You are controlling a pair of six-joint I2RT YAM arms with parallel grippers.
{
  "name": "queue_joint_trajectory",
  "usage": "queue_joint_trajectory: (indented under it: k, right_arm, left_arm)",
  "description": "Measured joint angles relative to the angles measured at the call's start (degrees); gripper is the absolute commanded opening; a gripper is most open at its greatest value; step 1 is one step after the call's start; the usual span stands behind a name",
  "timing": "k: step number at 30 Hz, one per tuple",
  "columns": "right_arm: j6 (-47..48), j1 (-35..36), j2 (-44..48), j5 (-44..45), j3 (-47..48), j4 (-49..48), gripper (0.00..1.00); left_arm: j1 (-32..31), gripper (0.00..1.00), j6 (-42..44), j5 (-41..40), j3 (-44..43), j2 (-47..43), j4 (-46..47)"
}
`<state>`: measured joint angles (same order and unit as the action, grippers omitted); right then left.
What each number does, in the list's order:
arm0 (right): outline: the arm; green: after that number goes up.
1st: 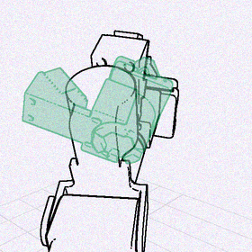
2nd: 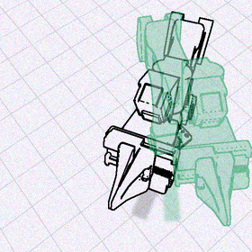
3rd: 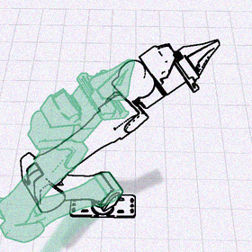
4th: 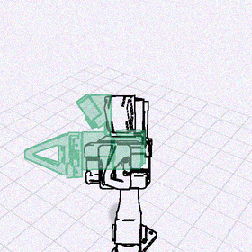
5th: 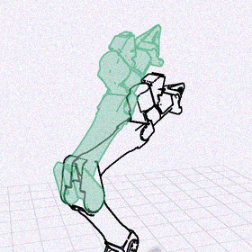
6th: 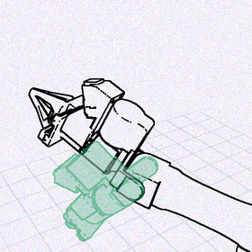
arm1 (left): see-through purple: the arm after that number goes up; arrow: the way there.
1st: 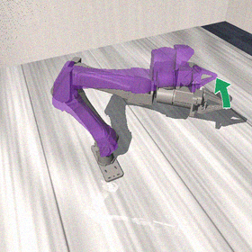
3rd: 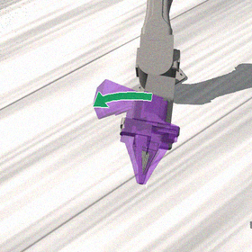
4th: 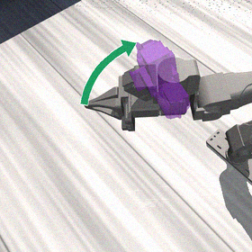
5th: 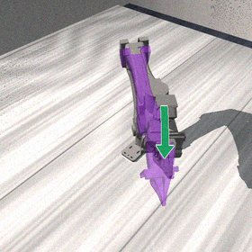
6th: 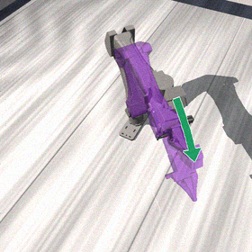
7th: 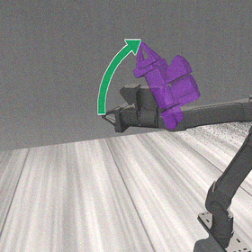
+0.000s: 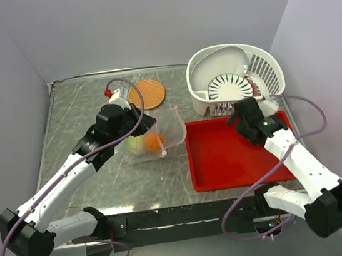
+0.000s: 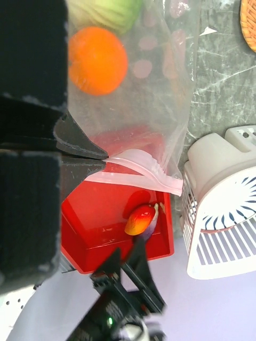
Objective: Place the food in the zip-top bag and seal the zipper
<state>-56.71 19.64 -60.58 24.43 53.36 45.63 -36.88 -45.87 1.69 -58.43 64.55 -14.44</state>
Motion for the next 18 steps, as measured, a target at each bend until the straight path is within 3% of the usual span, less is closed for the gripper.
queue_joint_trajectory:
  k: [9, 18]
  right_arm:
    - [-2.9, -18.8, 1.3, -2.7, -9.9, -0.5, 0.90]
    - [-7.0, -27.9, -4.1, -7.6, -12.7, -8.0, 0.90]
  left_arm:
    - [0.1, 0.01, 0.2, 0.0, 0.9, -0.4, 0.0]
    - [0.3, 0.01, 0.7, 0.0, 1.0, -0.7, 0.0]
